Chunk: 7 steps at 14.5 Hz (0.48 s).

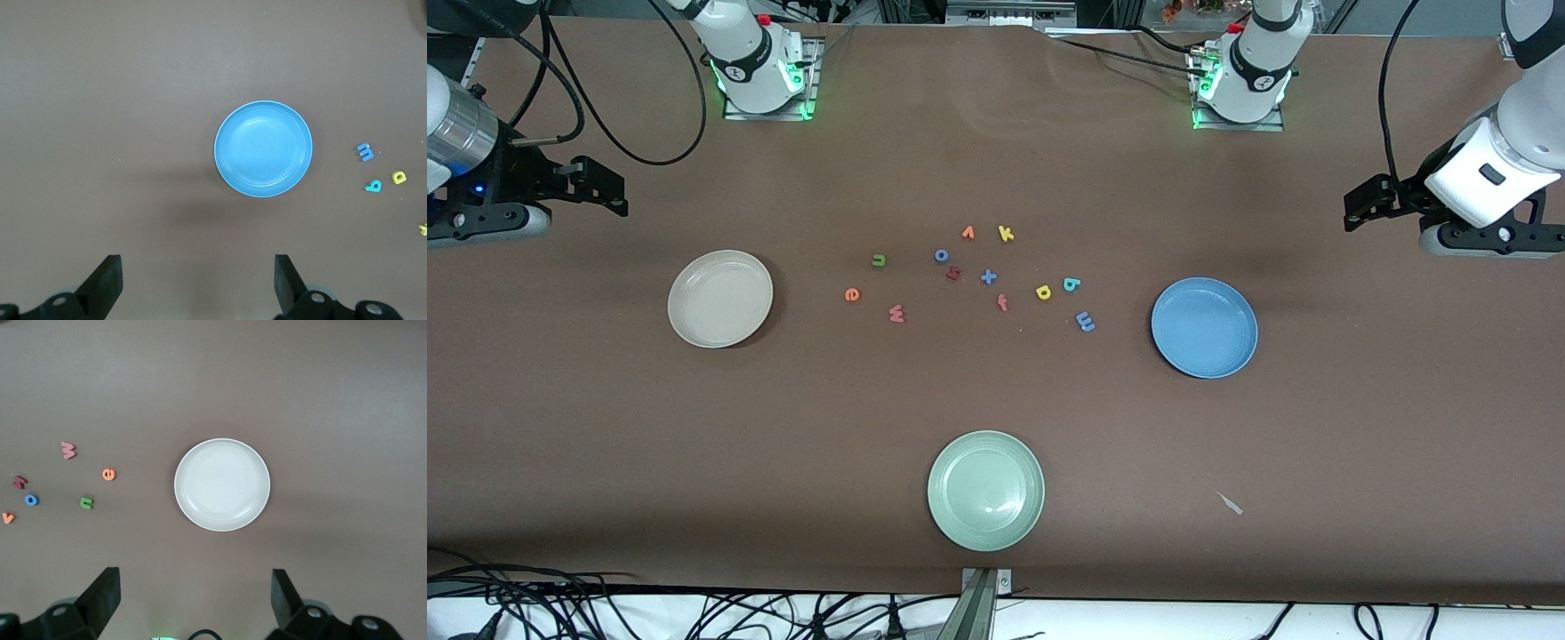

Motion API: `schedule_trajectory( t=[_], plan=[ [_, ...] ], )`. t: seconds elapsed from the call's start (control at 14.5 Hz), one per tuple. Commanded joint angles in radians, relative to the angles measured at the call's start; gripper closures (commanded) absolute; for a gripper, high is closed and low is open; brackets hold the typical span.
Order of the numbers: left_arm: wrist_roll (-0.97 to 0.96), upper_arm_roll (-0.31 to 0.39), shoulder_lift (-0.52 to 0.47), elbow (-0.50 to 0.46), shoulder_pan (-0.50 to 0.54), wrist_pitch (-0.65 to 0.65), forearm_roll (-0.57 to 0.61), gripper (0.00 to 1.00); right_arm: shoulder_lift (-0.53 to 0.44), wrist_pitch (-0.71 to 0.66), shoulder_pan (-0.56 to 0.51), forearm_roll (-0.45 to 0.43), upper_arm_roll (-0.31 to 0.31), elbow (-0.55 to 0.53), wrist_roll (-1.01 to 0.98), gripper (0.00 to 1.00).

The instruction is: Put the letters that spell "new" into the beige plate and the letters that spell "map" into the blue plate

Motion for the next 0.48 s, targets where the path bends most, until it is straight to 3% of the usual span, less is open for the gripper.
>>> schedule_trajectory(
  t=[0.0,0.41],
  plan=[
    [0.019,-0.006,0.005,0.021,0.012,-0.023,-0.011,0.0,-0.021,0.007,-0.012,-0.006,0.01,-0.015,0.007,0.0],
    [0.028,-0.002,0.007,0.021,0.021,-0.021,-0.011,0.0,-0.021,0.005,-0.012,-0.006,0.01,-0.015,0.007,0.0]
  ],
)
